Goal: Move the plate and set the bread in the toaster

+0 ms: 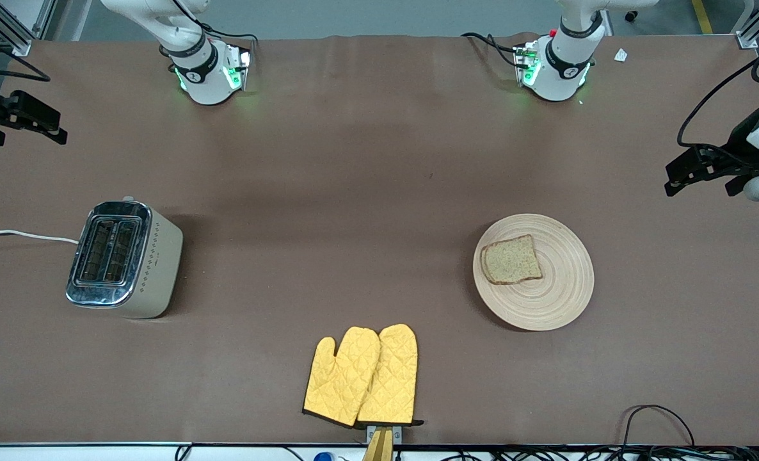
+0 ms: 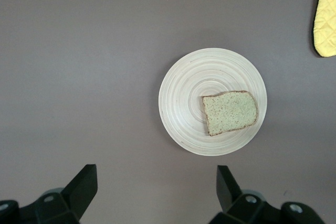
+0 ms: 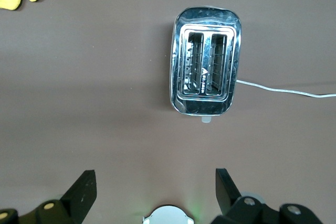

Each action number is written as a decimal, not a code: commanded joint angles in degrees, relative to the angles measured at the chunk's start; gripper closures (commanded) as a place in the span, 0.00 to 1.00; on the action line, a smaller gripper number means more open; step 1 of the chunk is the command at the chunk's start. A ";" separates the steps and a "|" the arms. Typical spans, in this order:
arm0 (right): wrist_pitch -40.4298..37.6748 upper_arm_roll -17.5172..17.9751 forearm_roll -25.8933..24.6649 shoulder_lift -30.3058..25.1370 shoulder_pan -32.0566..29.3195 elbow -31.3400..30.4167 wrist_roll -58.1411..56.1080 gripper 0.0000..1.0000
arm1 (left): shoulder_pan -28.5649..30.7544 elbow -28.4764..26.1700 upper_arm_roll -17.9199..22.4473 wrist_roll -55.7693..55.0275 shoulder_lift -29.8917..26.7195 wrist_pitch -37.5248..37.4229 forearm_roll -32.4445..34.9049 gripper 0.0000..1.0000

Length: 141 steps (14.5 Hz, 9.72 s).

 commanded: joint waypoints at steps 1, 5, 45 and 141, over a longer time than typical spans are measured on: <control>-0.05 0.20 0.02 -0.85 -0.79 0.05 0.55 0.00 | 0.07 0.80 -0.17 0.14 0.11 -1.72 0.37 0.00; -0.23 0.11 0.10 -0.94 -0.97 0.05 0.46 0.00 | 0.25 0.80 -0.17 -0.73 0.37 -1.91 -0.42 0.00; 8.30 0.11 -3.32 3.28 -2.81 -0.56 -1.47 0.00 | 19.76 -0.79 -2.45 54.72 46.87 7.15 -46.74 0.73; 51.80 1.17 7.49 29.65 20.39 -27.02 33.16 0.46 | 7.81 3.61 -8.34 1.28 2.22 -3.84 0.72 0.00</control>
